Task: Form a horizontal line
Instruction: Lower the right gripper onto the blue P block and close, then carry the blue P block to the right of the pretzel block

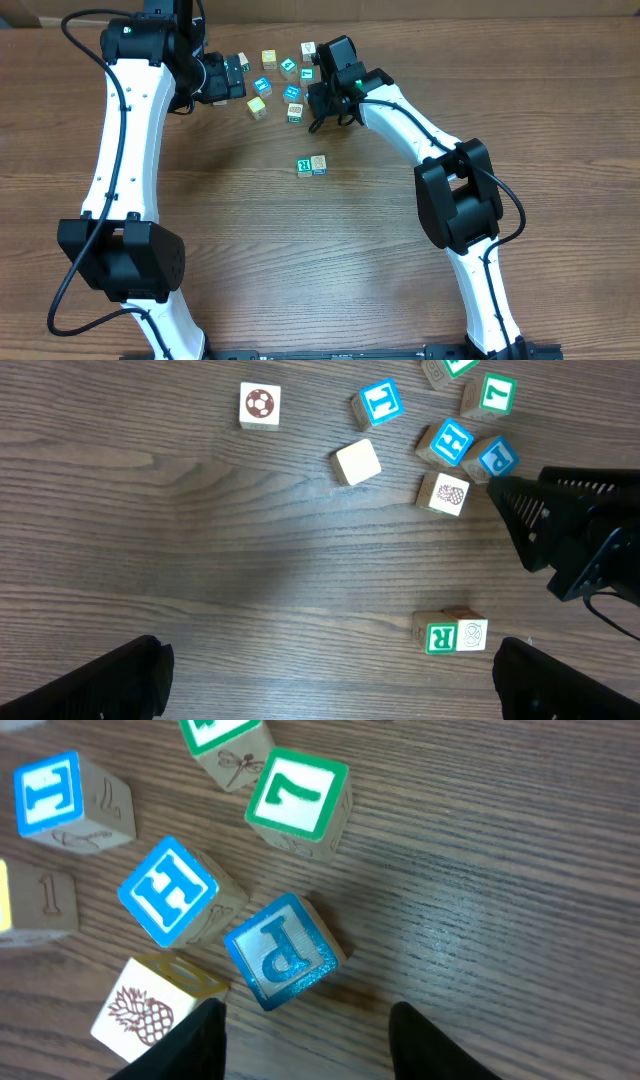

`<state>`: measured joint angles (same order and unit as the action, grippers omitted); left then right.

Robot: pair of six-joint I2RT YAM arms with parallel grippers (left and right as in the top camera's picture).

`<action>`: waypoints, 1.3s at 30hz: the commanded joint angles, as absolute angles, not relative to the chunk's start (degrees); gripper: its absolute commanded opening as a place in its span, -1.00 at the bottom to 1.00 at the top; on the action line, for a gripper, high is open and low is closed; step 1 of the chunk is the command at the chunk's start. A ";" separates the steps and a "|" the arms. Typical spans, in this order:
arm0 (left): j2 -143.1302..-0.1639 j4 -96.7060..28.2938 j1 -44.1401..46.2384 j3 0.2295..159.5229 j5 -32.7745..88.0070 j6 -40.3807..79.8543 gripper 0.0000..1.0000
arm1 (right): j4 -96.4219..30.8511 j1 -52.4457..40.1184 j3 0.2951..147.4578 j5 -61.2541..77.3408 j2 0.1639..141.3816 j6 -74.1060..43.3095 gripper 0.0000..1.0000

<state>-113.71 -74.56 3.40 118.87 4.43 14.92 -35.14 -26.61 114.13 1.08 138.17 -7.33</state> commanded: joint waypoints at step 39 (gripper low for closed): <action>-113.99 -74.54 3.77 119.24 4.03 15.46 1.00 | -27.51 -25.76 115.46 4.19 141.32 6.07 0.08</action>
